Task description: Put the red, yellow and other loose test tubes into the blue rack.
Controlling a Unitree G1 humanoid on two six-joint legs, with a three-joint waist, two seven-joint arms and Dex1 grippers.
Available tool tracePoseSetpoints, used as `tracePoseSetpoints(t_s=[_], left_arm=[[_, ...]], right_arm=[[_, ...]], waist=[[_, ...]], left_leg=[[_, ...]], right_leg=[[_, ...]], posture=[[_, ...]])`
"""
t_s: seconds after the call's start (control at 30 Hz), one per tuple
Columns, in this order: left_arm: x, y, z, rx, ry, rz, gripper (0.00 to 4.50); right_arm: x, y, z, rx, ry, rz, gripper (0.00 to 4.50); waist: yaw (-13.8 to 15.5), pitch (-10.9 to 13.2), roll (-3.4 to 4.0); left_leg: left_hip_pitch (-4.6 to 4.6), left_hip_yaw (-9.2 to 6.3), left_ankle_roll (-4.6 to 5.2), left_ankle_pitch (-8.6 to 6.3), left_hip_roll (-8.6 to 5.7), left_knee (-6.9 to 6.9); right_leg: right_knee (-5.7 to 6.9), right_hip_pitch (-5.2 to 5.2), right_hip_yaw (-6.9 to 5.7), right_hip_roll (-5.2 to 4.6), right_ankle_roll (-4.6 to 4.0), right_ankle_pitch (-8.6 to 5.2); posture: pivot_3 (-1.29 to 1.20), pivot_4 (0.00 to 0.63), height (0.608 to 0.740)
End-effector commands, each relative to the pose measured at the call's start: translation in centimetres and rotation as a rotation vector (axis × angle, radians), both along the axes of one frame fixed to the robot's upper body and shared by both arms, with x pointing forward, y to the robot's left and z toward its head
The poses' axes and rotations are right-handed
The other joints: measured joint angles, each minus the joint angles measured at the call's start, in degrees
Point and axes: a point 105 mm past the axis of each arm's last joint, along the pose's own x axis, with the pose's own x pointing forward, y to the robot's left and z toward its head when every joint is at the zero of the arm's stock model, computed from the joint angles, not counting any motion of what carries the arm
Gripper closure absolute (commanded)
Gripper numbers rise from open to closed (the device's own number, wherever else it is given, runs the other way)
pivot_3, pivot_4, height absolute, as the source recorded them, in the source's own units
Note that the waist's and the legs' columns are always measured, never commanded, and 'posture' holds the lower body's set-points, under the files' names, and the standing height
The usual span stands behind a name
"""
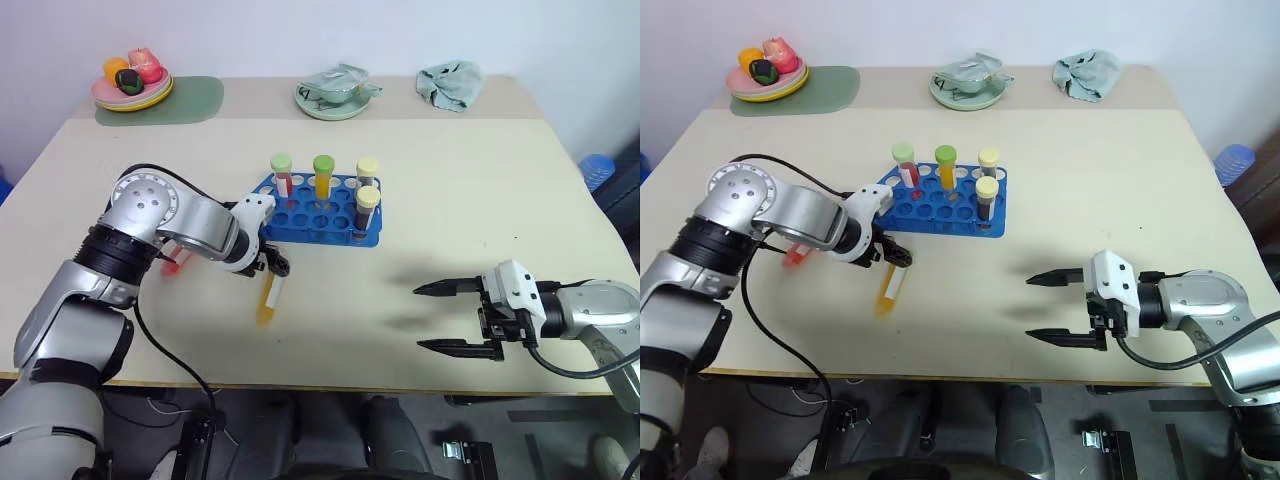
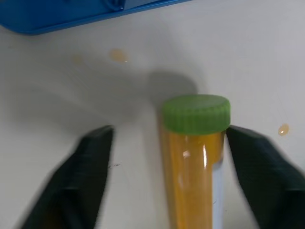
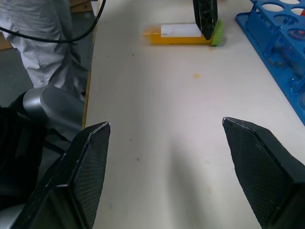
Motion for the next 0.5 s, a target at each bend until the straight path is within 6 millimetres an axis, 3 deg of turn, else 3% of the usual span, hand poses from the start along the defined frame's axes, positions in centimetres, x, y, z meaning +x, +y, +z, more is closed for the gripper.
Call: tracePoseSetpoints(t_s=[0.03, 0.13, 0.2, 0.3, 0.4, 0.5], left_arm=[[0.18, -0.14, 0.52, 0.009, -0.007, -0.004, 2.13], [0.16, -0.04, 0.48, 0.014, -0.004, -0.003, 2.13], [0.12, 0.06, 0.32, 0.015, 0.002, 0.001, 2.8], [0.03, 0.09, 0.16, 0.015, 0.004, 0.0, 2.8], [0.08, -0.01, 0.31, 0.004, -0.008, 0.005, 3.66], [0.07, 0.32, 0.92, -0.01, -0.029, 0.003, 3.66]], right_arm=[[-0.22, 0.4, 1.17, 0.023, -0.042, 0.005, 0.64], [-0.26, 0.57, 1.26, 0.026, -0.043, -0.001, 0.64], [-0.24, 0.69, 1.29, 0.028, -0.044, -0.004, 0.64], [-0.21, 0.86, 1.32, 0.031, -0.044, -0.005, 0.64], [-0.13, 0.99, 1.36, 0.033, -0.046, -0.004, 0.64], [-0.03, 1.08, 1.48, 0.035, -0.049, -0.002, 0.64]], waist=[[-0.01, 0.0, 0.0], [-0.06, 0.0, 0.0], [-0.03, 0.0, 0.0], [0.01, 0.0, 0.0], [0.03, 0.0, 0.0], [-0.06, 0.0, 0.0]], left_leg=[[0.0, 0.0, 0.0, 0.0, 0.0, 0.0], [0.0, 0.01, 0.0, 0.0, 0.0, 0.02], [0.0, 0.01, 0.0, 0.0, 0.0, 0.03], [0.0, 0.02, 0.01, 0.0, 0.0, 0.06], [-0.01, 0.02, 0.01, -0.01, 0.0, 0.08], [-0.01, 0.02, 0.02, -0.01, 0.0, 0.13]], right_leg=[[0.0, 0.0, 0.0, 0.0, 0.0, 0.0], [0.01, 0.0, 0.01, 0.0, 0.01, 0.0], [0.01, 0.0, 0.02, 0.01, 0.01, 0.0], [0.01, 0.0, 0.02, 0.01, 0.01, 0.01], [0.02, 0.01, 0.03, 0.01, 0.02, 0.01], [0.04, 0.01, 0.04, 0.02, 0.02, 0.01]], posture=[[0.0, 0.15, 0.74], [0.0, 0.15, 0.74], [0.0, 0.15, 0.74], [0.0, 0.15, 0.74], [0.0, 0.15, 0.74], [0.0, 0.15, 0.74]])
